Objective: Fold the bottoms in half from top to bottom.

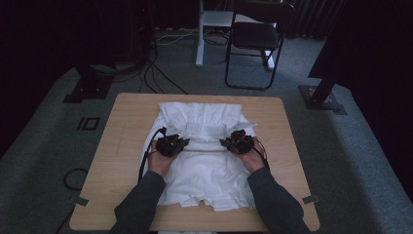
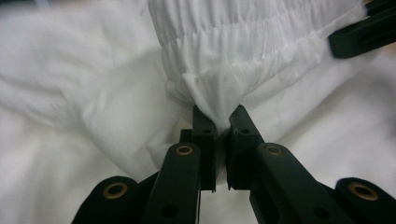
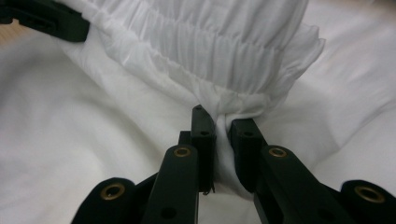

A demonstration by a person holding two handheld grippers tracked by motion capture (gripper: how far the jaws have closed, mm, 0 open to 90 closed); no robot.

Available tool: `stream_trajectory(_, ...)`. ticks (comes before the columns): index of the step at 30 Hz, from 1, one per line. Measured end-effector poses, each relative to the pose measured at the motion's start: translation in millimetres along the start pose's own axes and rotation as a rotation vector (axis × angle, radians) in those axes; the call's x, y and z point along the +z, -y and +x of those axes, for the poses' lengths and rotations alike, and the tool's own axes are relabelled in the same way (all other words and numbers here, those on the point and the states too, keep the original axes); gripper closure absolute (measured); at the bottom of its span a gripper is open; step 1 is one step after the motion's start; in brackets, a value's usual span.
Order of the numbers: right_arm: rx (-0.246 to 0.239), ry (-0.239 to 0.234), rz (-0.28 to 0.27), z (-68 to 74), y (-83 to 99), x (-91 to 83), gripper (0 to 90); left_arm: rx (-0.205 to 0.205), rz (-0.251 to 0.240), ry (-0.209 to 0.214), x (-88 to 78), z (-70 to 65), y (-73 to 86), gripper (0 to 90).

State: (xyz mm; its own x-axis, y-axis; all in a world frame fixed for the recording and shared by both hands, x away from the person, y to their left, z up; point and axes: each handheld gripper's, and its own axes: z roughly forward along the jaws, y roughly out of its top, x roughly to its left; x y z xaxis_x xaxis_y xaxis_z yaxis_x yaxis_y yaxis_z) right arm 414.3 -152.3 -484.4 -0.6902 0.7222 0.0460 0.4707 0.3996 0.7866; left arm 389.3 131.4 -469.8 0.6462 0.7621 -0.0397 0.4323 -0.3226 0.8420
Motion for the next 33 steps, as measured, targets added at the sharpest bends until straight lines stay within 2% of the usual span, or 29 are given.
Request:
stream_trajectory(1,-0.004,0.013,-0.048,2.4,-6.8,-13.8,81.9,0.002,-0.031,0.010,-7.8,-2.8,-4.4,84.8)
stream_trajectory(4,-0.017,0.014,-0.145,7.5,-17.0,-43.5,81.9,0.047,-0.122,0.018,-36.4,-18.2,-16.8,84.8)
stream_trajectory(5,-0.026,0.012,-0.164,11.3,-17.9,-53.4,81.9,0.060,-0.125,0.017,-40.4,-21.6,-17.3,84.8)
stream_trajectory(7,-0.043,0.012,-0.160,17.3,-14.6,-60.9,81.8,0.085,-0.106,0.024,-44.8,-28.9,-12.0,84.6)
stream_trajectory(9,-0.053,0.003,-0.129,23.2,-3.4,-61.3,81.6,0.080,-0.068,0.036,-41.6,-31.2,-1.1,84.2)
stream_trajectory(10,-0.056,-0.004,-0.108,25.7,4.7,-58.7,81.5,0.073,-0.036,0.047,-36.4,-32.3,9.7,83.9)
stream_trajectory(12,-0.045,-0.018,-0.058,29.8,23.5,-48.6,81.5,0.064,0.014,0.057,-26.4,-32.5,26.8,82.9)
stream_trajectory(14,-0.037,-0.032,0.001,32.4,43.4,-34.5,81.3,0.034,0.073,0.079,-13.9,-31.2,47.1,82.2)
stream_trajectory(17,-0.008,-0.052,0.090,34.8,70.5,-13.6,80.3,0.015,0.167,0.082,5.0,-31.9,75.7,78.1)
stream_trajectory(18,-0.006,-0.053,0.110,35.3,74.6,-10.0,79.3,0.001,0.201,0.084,11.6,-31.9,85.6,75.6)
stream_trajectory(20,0.002,-0.054,0.141,36.7,80.8,-4.7,71.9,-0.041,0.187,0.114,10.9,-28.1,91.0,68.2)
stream_trajectory(22,0.000,-0.059,0.145,35.9,79.7,-6.8,62.3,-0.068,0.167,0.108,3.6,-23.7,87.3,59.3)
stream_trajectory(24,0.008,-0.063,0.124,34.2,76.9,-13.7,54.1,-0.082,0.133,0.099,-6.8,-17.8,80.2,53.1)
stream_trajectory(28,0.015,-0.071,0.074,26.2,71.9,-31.1,48.7,-0.090,0.079,0.086,-19.0,-8.1,67.1,52.1)
stream_trajectory(30,0.041,-0.064,0.031,19.1,68.5,-39.4,48.9,-0.111,0.048,0.069,-22.2,-1.4,58.1,54.9)
stream_trajectory(31,0.066,-0.056,0.005,13.6,65.9,-43.6,52.5,-0.120,0.042,0.062,-22.6,0.8,55.0,61.1)
stream_trajectory(32,0.085,-0.049,-0.011,10.2,64.4,-45.4,59.2,-0.122,0.042,0.051,-21.9,3.6,51.0,68.6)
stream_trajectory(33,0.112,-0.037,-0.021,5.7,62.1,-46.5,70.3,-0.119,0.053,0.031,-19.4,5.7,47.0,77.3)
